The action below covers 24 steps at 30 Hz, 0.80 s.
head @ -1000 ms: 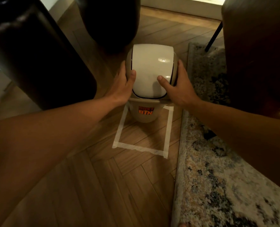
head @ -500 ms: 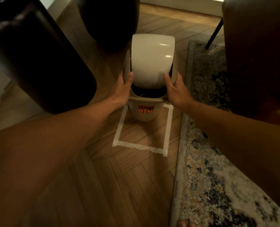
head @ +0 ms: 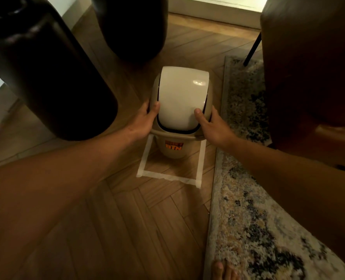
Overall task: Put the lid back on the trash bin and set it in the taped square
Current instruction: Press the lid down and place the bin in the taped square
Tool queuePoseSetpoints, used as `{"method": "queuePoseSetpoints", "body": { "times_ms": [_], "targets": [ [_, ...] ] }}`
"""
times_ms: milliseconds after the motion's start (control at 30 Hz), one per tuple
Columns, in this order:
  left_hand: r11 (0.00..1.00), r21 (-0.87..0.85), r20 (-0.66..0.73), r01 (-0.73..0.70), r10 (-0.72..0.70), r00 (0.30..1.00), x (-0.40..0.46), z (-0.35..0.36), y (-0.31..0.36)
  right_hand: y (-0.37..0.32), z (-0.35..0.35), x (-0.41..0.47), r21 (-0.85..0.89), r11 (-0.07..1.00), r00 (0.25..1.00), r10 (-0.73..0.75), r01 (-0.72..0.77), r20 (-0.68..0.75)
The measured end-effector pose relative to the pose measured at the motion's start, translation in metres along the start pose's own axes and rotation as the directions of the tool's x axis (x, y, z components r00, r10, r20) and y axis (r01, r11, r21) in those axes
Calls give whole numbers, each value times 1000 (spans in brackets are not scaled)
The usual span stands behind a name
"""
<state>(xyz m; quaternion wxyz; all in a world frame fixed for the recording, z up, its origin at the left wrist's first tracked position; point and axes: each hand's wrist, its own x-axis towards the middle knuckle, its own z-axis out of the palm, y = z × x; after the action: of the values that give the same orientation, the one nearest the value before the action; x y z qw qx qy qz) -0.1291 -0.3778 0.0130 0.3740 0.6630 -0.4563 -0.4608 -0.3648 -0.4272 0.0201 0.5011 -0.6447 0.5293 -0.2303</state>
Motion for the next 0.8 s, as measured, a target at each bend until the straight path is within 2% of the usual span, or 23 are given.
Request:
{"method": "queuePoseSetpoints", "body": {
  "times_ms": [133,233,333,400,467,533,600,800],
  "targets": [
    [997,-63,26,36,-34,999,-14,2,3,7,2,-17,-24,1000,1000,8,-9,-9],
    [998,-33,31,52,-51,998,-21,3,7,11,0,-27,-22,1000,1000,7,-7,12],
    [997,67,60,-24,20,998,-26,0,3,11,-3,-37,-48,997,998,-54,55,35],
    [985,162,60,-57,48,997,-26,-5,-7,14,-4,-41,-154,980,992,-126,124,-4],
    [948,293,60,-121,109,992,-29,-10,-9,19,-5,-43,-263,950,985,-170,166,7],
    [898,382,125,-219,184,975,-31,-12,-9,25,-4,-46,-300,938,985,-168,171,33],
    [874,408,172,-264,211,962,-31,-10,-12,32,-1,-52,-320,934,987,-158,160,31],
    [884,373,177,-283,232,957,-28,-14,-17,39,2,-55,-290,942,985,-171,171,26]
  ]
}}
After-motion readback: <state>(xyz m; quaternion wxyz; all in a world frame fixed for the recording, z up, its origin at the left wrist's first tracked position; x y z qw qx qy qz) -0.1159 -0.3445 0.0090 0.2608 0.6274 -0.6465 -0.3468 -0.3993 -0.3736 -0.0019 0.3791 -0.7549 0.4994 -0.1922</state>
